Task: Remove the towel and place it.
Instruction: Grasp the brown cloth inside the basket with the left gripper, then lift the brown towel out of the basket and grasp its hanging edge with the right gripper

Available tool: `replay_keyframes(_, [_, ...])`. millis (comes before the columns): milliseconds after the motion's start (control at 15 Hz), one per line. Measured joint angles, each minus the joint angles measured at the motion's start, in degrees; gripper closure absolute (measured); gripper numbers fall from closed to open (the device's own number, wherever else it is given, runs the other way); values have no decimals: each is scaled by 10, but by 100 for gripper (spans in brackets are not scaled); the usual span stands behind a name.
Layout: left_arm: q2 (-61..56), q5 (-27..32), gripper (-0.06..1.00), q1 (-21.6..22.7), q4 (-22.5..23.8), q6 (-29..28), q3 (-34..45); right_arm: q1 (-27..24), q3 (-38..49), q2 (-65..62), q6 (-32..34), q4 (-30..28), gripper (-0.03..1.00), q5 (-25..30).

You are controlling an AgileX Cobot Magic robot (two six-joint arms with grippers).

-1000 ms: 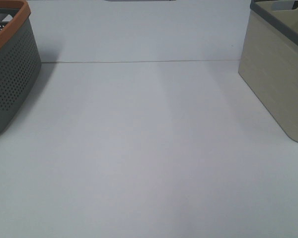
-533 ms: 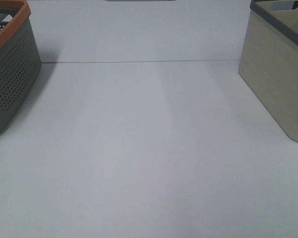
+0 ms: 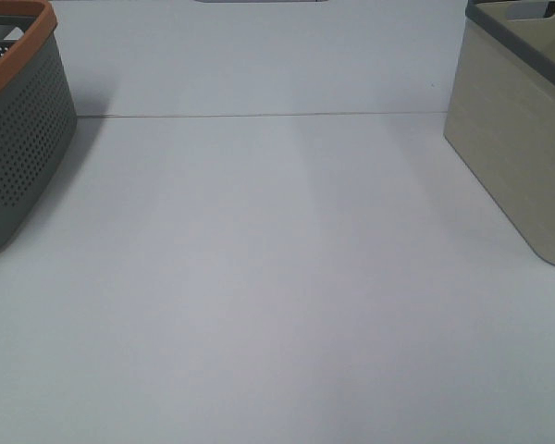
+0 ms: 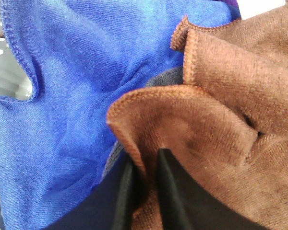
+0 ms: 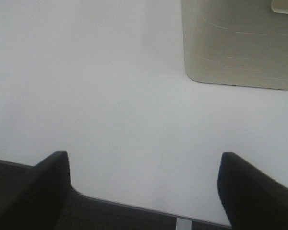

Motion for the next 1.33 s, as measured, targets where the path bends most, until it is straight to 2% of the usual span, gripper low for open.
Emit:
replay_keyframes(133, [-1, -7, 92, 0, 4, -3, 0, 0, 0, 0, 0, 0, 23, 0])
replay_keyframes(333, [-17, -6, 93, 0, 10, -23, 0, 0, 0, 0, 0, 0, 23, 0])
replay_keyframes(467, [-50, 52, 93, 0, 31, -83, 0, 0, 0, 0, 0, 0, 23, 0])
replay_keyframes(800, [-131, 128, 94, 0, 46, -177, 0, 0, 0, 0, 0, 0, 23, 0])
replay_keyframes(1067, [-242, 137, 94, -11, 68, -157, -1, 0, 0, 0, 0, 0, 23, 0])
replay_keyframes(1333, [-360, 141, 94, -64, 68, -125, -1, 0, 0, 0, 0, 0, 23, 0])
